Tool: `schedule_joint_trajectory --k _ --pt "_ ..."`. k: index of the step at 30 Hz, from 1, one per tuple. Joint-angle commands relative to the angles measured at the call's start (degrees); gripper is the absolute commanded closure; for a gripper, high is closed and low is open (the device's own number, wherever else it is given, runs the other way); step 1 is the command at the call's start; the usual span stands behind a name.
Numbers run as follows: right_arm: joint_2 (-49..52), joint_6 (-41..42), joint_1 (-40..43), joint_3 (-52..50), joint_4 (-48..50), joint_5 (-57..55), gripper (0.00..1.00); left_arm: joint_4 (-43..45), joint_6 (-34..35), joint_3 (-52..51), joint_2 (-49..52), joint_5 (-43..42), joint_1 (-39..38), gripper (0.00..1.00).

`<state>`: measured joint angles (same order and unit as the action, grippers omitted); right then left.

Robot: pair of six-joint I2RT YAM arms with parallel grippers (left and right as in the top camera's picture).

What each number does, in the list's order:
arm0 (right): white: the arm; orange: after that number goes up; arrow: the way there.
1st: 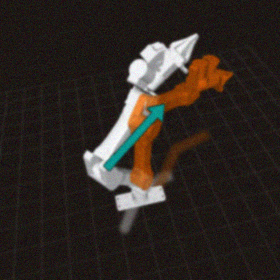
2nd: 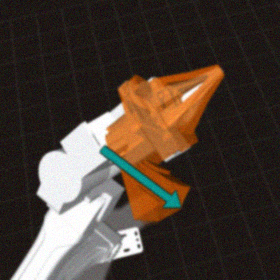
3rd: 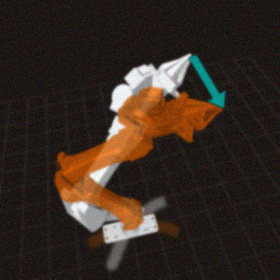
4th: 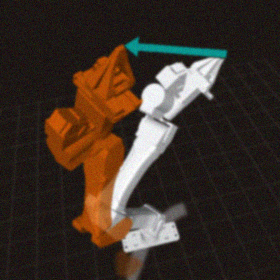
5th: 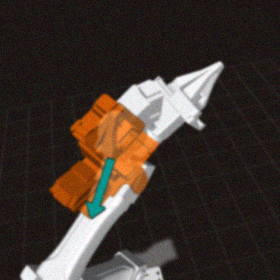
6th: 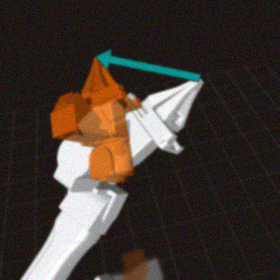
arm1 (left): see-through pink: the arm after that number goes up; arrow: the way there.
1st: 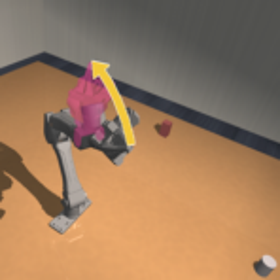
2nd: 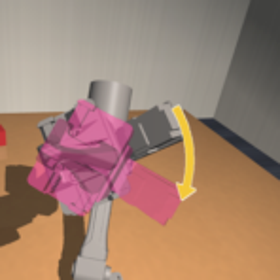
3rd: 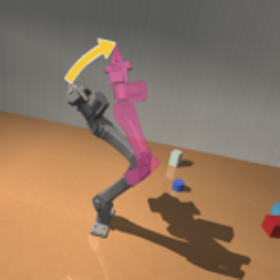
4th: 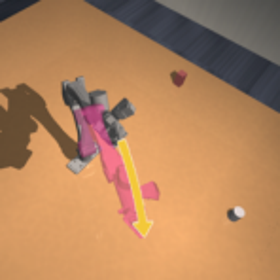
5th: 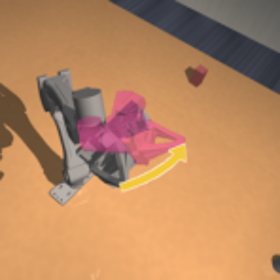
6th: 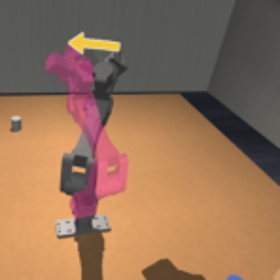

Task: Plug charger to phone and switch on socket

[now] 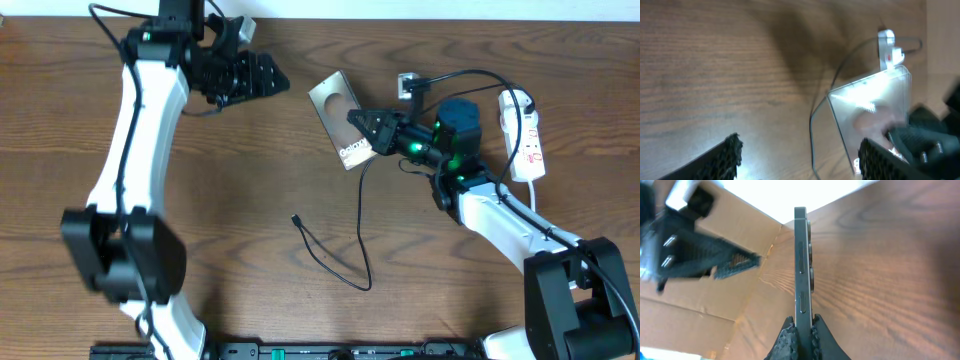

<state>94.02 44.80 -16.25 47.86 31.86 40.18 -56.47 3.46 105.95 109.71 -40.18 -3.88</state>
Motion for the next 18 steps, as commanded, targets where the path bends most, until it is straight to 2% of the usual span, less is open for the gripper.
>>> schedule_joint_trajectory --k 1,6,9,13,14,15,18 --pt "-0.7 8.48 2.01 0.9 0.46 3.96 0.99 7.5 -3.67 -12.52 -6.51 0.5 -0.7 0.25" --pt "-0.7 12.39 2.08 0.9 0.48 4.87 0.99 27.39 -0.02 -32.89 -16.02 -2.03 -2.14 0.24" --pt "-0.59 13.92 2.14 0.9 0.44 6.78 0.99 40.26 3.1 -41.46 -18.47 -5.86 -3.63 0.19" --pt "0.57 15.26 2.69 0.9 0.5 9.68 0.99 60.13 14.73 -50.25 -18.08 -6.99 -5.84 0.1" --pt "1.33 15.43 3.02 0.9 0.46 9.97 0.99 68.41 20.31 -53.13 -17.44 -6.97 -6.54 0.04" --pt "1.88 15.67 3.1 0.9 0.5 10.14 0.99 73.13 23.26 -54.53 -17.07 -6.91 -6.93 0.01" --pt "4.07 16.48 3.13 0.9 1.01 10.4 0.99 81.4 29.79 -56.0 -15.28 -5.29 -8.41 0.02"
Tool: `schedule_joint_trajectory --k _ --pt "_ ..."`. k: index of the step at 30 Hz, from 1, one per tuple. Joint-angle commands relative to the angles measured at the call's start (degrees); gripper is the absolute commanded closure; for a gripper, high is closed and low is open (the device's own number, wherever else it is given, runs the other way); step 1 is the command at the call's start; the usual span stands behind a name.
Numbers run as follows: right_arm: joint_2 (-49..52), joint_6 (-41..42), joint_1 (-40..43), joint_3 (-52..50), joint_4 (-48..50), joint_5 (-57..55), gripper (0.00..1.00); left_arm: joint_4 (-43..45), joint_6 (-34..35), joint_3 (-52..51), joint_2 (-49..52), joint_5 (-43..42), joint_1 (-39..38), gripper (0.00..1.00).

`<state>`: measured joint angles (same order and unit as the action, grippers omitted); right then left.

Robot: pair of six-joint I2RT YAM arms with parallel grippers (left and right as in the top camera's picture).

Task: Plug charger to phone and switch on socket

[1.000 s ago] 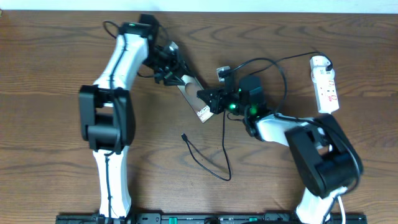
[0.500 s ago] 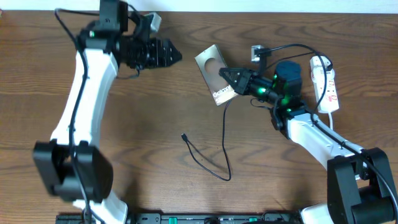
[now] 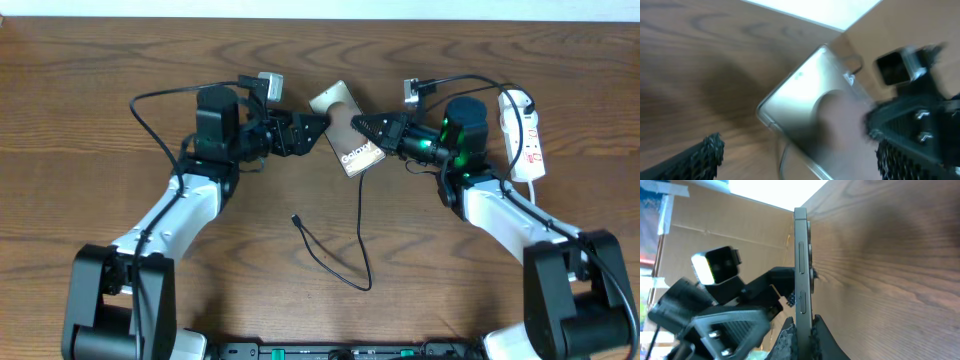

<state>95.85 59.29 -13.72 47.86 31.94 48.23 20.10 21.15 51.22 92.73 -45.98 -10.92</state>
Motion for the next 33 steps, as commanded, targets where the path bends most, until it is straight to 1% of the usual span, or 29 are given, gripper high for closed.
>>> schedule_joint_trajectory --k 1,3,6,7,9,12,13,18,19,20,21,23,24,28,33 --pt "3.91 2.91 0.46 0.9 2.86 2.82 0.99 6.49 13.84 -1.25 2.69 2.16 -2.49 0.02" --pt "6.14 5.16 0.15 0.9 7.58 4.02 0.99 8.37 15.93 -1.25 4.04 4.02 -3.87 0.02" --pt "9.35 8.98 -0.26 0.9 16.09 5.62 0.99 12.09 18.67 -1.25 6.82 4.28 -5.25 0.02" --pt "11.04 11.32 -0.26 0.9 20.15 6.19 0.99 13.62 20.52 -1.25 8.35 4.22 -5.46 0.02" --pt "12.81 12.55 -0.26 0.9 22.62 6.16 0.99 16.11 23.63 -1.25 10.03 4.17 -5.46 0.02" --pt "14.27 13.0 -0.28 0.87 23.61 6.16 0.99 20.72 26.53 -1.25 10.97 4.0 -5.57 0.02" --pt "15.02 13.86 -0.46 0.87 24.72 6.16 0.99 23.65 27.71 -1.25 11.13 4.02 -5.57 0.02" --pt "17.05 16.52 -1.22 0.9 29.9 5.77 0.99 30.58 32.06 -1.25 11.13 4.02 -5.55 0.02" --pt "17.7 17.14 -1.4 0.9 30.93 5.75 0.99 31.41 33.27 -1.25 11.13 4.0 -5.55 0.08" --pt "17.75 17.49 -1.42 0.9 31.19 5.75 0.99 31.58 33.59 -1.25 11.13 4.0 -5.55 0.11" --pt "17.9 17.84 -1.51 0.9 31.3 5.95 0.99 31.85 33.94 -1.25 11.13 3.98 -5.57 0.17" --pt "17.9 18.78 -1.79 0.9 33.07 6.47 0.99 31.91 34.49 -1.25 11.13 3.72 -5.57 0.25" --pt "17.9 19.45 -1.99 0.9 33.86 6.58 0.99 31.91 34.53 -1.25 11.13 3.1 -5.55 0.27" --pt "17.9 21.11 -2.51 0.9 36.37 6.86 0.99 31.91 34.71 -1.25 11.13 1.01 -5.55 0.28" --pt "17.9 21.9 -3.21 0.9 36.94 7.54 0.99 33.22 34.73 -1.25 11.13 -2.73 -5.57 0.28"
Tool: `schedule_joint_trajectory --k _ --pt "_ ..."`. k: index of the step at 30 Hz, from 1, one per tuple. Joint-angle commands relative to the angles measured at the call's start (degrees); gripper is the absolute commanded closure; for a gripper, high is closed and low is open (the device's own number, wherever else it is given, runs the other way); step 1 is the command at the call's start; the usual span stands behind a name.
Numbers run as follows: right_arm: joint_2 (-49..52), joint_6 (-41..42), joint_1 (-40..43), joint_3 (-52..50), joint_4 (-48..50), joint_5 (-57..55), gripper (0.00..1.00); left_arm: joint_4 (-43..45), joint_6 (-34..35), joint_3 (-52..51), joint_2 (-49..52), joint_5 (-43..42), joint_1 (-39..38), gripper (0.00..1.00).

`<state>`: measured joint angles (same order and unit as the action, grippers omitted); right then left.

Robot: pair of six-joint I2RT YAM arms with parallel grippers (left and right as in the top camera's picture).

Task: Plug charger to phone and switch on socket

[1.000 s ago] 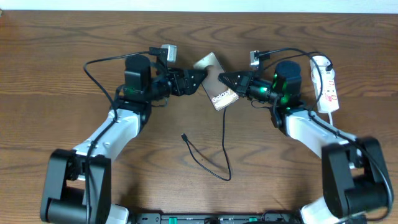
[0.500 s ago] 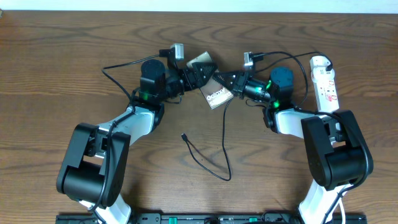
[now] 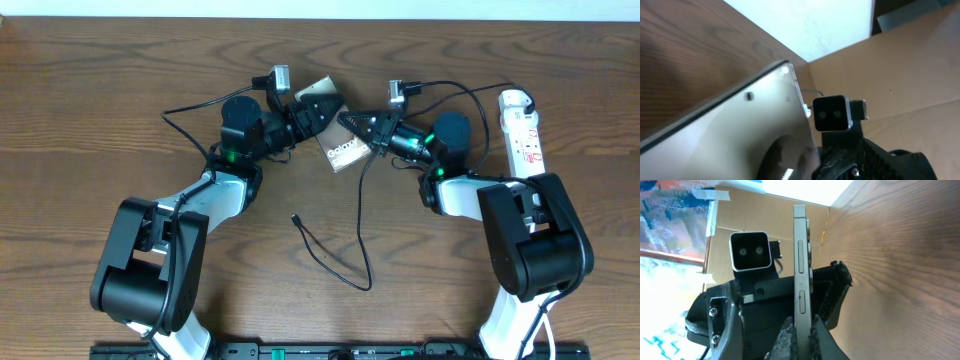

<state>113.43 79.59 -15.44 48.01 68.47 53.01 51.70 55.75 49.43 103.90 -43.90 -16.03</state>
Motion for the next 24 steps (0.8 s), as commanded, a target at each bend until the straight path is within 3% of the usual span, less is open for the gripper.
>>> schedule_joint_trajectory --k 1,3,10,15,16,17,18,19,21,24 --pt "0.33 1.6 -1.53 0.74 0.55 2.62 0.99 1.86 0.57 0.55 -0.04 -5.38 -0.46 0.28" --pt "0.33 1.64 -1.53 0.74 1.07 2.64 0.99 1.99 0.96 0.55 -0.04 -5.88 -0.44 0.31" --pt "0.33 3.78 -1.73 0.74 1.42 2.89 0.99 3.08 2.12 0.55 -0.04 -5.38 -0.44 0.67" --pt "0.33 4.87 -2.69 0.74 1.42 3.13 0.99 3.08 4.11 0.55 -0.04 -4.87 -0.37 0.81" --pt "0.33 4.87 -2.78 0.74 1.88 3.5 0.78 3.06 5.33 0.55 -0.04 -4.68 -0.22 0.92" --pt "0.33 4.74 -2.64 0.74 3.56 4.22 0.58 3.02 6.05 0.55 -0.04 -4.52 0.02 0.92" --pt "0.33 4.46 -2.29 0.74 5.49 5.2 0.53 2.82 7.43 0.55 -0.04 -4.5 0.39 0.93" --pt "0.26 4.37 -0.48 0.74 12.04 8.46 0.26 2.71 12.37 0.55 -0.04 -4.72 1.84 0.92" --pt "-0.11 5.57 2.4 0.74 18.67 11.45 0.01 1.31 17.68 0.55 -0.04 -5.46 3.72 0.93" --pt "-2.36 6.08 9.16 0.72 17.81 18.49 0.01 -3.85 28.15 0.55 -0.04 -8.72 8.26 0.93"
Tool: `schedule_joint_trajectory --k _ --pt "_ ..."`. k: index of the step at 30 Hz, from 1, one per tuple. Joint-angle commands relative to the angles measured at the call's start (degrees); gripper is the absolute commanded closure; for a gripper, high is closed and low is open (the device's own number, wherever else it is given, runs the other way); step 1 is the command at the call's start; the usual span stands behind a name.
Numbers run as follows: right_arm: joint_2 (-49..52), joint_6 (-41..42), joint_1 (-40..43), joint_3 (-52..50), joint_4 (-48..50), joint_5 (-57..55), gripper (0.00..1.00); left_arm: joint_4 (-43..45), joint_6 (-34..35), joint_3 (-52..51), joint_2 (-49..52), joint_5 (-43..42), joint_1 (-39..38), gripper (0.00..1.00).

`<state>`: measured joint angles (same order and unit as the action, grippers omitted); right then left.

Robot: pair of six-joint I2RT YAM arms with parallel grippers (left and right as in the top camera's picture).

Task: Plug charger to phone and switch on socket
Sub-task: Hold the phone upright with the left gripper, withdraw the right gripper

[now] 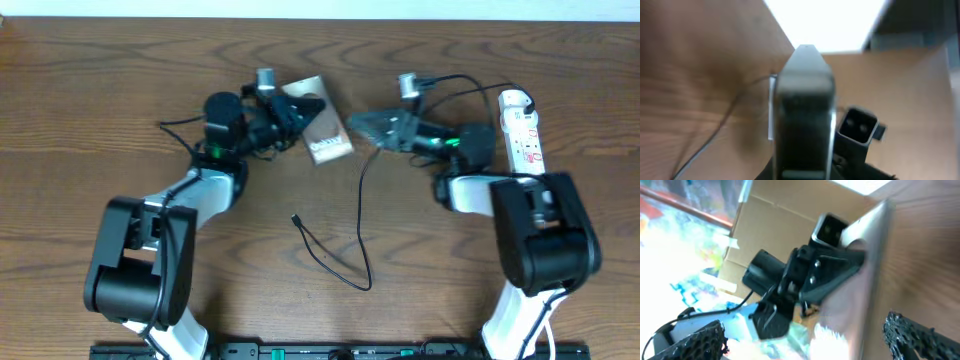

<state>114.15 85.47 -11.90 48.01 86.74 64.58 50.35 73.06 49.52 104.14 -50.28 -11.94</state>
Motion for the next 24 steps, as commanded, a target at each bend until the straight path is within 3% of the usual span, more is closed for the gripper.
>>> schedule_joint_trajectory --k 1,4,8,16,19,24 --pt "-3.28 -0.74 7.1 0.7 -2.14 9.79 0.01 -5.55 16.83 0.46 -0.28 -4.07 5.22 0.93" --pt "-3.28 -4.42 8.02 0.57 -6.93 13.38 0.01 -7.89 24.41 0.46 -0.28 -6.51 6.25 0.93" --pt "-3.28 -10.99 8.13 -0.04 -16.09 14.45 0.01 -7.85 28.76 0.57 -0.28 -10.45 7.28 0.93" --pt "-3.28 -35.28 8.11 -1.79 -52.26 5.7 0.01 -6.19 32.5 0.72 -0.28 -15.08 7.37 0.93" --pt "-3.28 -44.11 8.04 -1.79 -65.44 1.16 0.01 -6.14 40.41 0.72 -0.28 -15.1 7.39 0.93" --pt "-3.54 -51.95 8.04 -1.79 -75.91 -3.06 0.01 -6.16 41.33 0.72 -0.28 -14.62 7.39 0.93"
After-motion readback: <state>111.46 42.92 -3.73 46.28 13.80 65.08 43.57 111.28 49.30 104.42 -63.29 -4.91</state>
